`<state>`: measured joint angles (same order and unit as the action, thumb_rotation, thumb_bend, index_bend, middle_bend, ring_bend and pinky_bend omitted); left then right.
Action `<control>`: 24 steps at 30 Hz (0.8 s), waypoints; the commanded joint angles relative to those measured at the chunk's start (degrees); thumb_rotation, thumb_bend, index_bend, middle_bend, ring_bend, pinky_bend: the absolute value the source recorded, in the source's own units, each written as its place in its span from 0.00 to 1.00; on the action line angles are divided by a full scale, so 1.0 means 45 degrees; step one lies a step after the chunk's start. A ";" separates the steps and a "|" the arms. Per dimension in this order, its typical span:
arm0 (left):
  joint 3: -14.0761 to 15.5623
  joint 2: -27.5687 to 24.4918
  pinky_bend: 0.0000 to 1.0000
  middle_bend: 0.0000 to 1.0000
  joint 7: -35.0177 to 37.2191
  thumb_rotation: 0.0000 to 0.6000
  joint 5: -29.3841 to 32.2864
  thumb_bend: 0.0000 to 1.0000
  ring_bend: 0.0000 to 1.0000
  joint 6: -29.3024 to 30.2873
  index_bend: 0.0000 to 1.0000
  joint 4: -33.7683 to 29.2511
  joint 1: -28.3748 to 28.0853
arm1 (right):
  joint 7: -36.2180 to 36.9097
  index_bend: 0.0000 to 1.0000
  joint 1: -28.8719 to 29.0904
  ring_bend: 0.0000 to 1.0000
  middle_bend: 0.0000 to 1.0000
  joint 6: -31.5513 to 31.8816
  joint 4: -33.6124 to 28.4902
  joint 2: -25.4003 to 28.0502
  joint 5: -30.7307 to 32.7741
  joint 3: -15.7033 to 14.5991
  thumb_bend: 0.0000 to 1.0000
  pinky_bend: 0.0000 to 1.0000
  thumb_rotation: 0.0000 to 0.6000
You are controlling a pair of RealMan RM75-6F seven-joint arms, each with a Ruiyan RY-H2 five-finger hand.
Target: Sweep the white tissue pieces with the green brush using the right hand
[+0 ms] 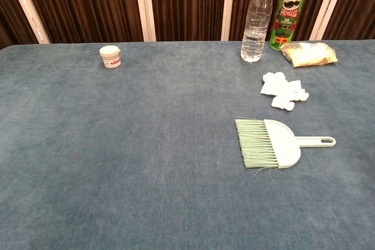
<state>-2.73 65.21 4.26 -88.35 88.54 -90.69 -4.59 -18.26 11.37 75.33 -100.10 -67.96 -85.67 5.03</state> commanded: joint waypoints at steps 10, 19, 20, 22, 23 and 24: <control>0.0035 -0.0040 0.02 0.00 0.0142 1.00 -0.0116 0.00 0.00 0.0042 0.00 0.0012 0.0001 | -0.3067 0.39 0.2395 1.00 1.00 -0.3375 0.0674 -0.1966 0.4065 0.1048 0.35 0.90 1.00; 0.0065 -0.0085 0.02 0.00 0.0285 1.00 -0.0155 0.00 0.00 -0.0015 0.00 0.0025 -0.0025 | -0.4080 0.42 0.3122 1.00 1.00 -0.3694 0.1580 -0.3370 0.5968 0.1230 0.35 0.90 1.00; 0.0070 -0.0087 0.02 0.00 0.0300 1.00 -0.0166 0.00 0.00 -0.0022 0.00 0.0027 -0.0029 | -0.4140 0.42 0.3191 1.00 1.00 -0.3707 0.1686 -0.3498 0.6107 0.1238 0.35 0.90 1.00; 0.0081 -0.0094 0.02 0.00 0.0328 1.00 -0.0191 0.00 0.00 -0.0026 0.00 0.0023 -0.0036 | -0.4262 0.42 0.3336 1.00 1.00 -0.3722 0.1853 -0.3715 0.6317 0.1257 0.35 0.90 1.00; 0.0084 -0.0099 0.02 0.00 0.0343 1.00 -0.0196 0.00 0.00 -0.0031 0.00 0.0018 -0.0039 | -0.4307 0.42 0.3401 1.00 1.00 -0.3738 0.1916 -0.3813 0.6428 0.1262 0.35 0.90 1.00; 0.0082 -0.0105 0.02 0.00 0.0351 1.00 -0.0197 0.00 0.00 -0.0037 0.00 0.0019 -0.0044 | -0.4352 0.43 0.3450 1.00 1.00 -0.3731 0.1965 -0.3906 0.6526 0.1253 0.35 0.90 1.00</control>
<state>-2.36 64.74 5.83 -89.23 88.37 -90.60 -4.79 -37.54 26.59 58.62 -91.56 -85.10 -56.73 10.63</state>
